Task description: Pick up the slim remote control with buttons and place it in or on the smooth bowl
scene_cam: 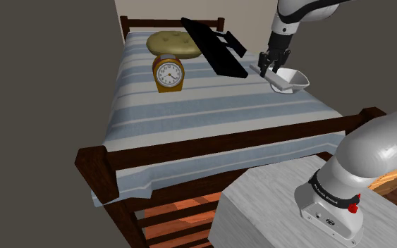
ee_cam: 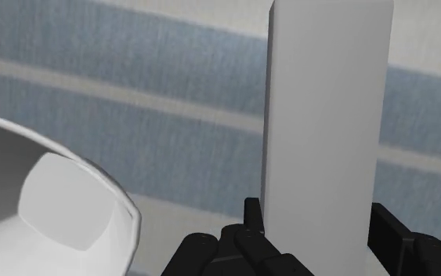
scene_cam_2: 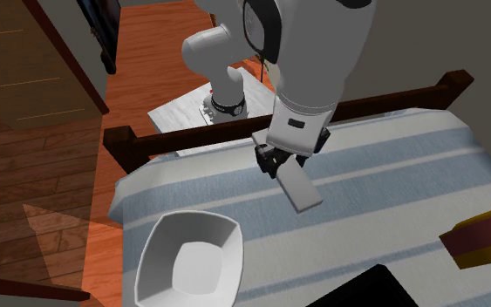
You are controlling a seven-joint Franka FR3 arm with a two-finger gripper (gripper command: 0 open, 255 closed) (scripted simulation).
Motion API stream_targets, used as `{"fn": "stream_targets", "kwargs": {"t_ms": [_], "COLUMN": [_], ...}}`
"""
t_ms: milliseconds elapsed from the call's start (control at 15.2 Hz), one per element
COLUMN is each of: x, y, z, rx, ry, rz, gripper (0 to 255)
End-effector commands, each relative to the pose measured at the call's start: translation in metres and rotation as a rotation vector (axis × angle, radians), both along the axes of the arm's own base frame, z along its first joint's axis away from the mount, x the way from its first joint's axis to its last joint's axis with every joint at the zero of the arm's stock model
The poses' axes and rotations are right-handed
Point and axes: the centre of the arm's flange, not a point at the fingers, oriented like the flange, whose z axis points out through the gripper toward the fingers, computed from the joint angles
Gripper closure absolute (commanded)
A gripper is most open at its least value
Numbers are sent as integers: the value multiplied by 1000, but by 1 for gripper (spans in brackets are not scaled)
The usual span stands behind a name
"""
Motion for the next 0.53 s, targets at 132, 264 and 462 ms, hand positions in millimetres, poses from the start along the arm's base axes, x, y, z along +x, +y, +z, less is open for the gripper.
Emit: {"fn": "stream_targets", "kwargs": {"t_ms": [132,264,462], "x": [3,5,8], "y": [-40,-66,-106], "z": [6,6,7], "rx": [0,0,0], "ry": [0,0,0], "rz": [0,0,0], "gripper": [255,255,255]}}
